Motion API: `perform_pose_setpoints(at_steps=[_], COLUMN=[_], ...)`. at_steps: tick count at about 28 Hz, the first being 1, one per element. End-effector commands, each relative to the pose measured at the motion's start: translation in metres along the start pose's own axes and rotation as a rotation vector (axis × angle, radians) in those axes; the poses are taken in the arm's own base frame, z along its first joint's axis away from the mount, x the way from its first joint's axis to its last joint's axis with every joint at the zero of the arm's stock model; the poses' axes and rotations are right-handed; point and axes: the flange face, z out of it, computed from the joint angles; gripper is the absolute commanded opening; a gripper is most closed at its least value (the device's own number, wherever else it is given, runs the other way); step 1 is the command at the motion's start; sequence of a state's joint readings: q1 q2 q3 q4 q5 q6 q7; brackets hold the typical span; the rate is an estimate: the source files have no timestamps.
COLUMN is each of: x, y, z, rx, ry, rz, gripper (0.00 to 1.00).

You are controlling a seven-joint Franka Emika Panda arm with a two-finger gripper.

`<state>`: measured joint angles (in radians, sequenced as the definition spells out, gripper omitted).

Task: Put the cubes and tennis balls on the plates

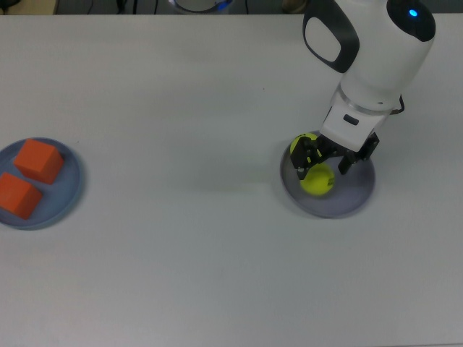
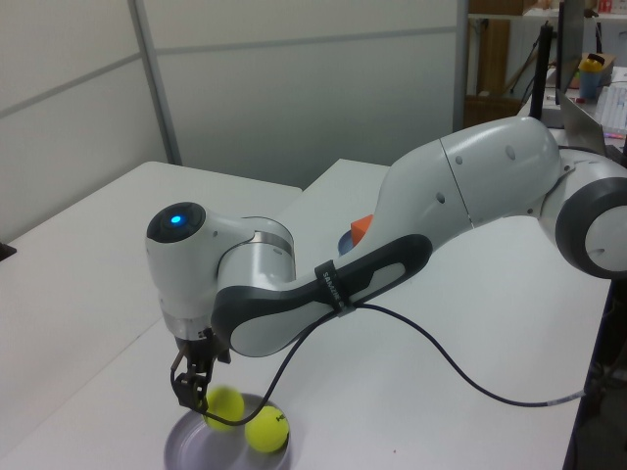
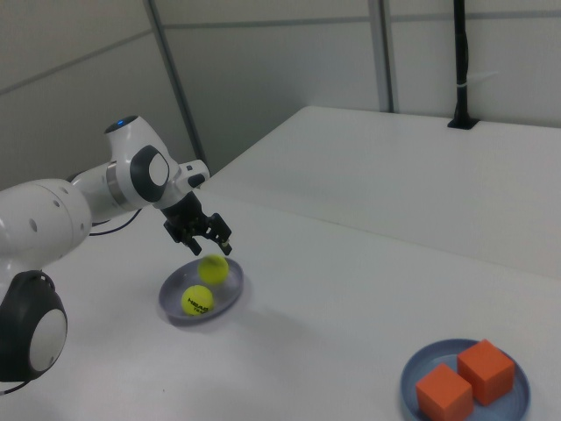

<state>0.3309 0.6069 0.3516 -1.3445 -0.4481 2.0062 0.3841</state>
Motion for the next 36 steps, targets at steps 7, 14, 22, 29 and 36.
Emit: perform_pose_setpoints(at_steps=[7,14,22,29,36], x=[-0.021,-0.057,-0.109,-0.131,-0.141], y=[0.089,0.182,0.307,0.37,0.393], z=[-0.108,-0.164,-0.184,-0.181,-0.18], rx=[0.042,-0.001,-0.013,0.105,0.107], ry=[-0.053,-0.168,-0.299,-0.28,-0.28], rz=[0.013,0.047,0.131,0.277,0.323], gripper=[1.0,1.0,1.0,1.0,1.0])
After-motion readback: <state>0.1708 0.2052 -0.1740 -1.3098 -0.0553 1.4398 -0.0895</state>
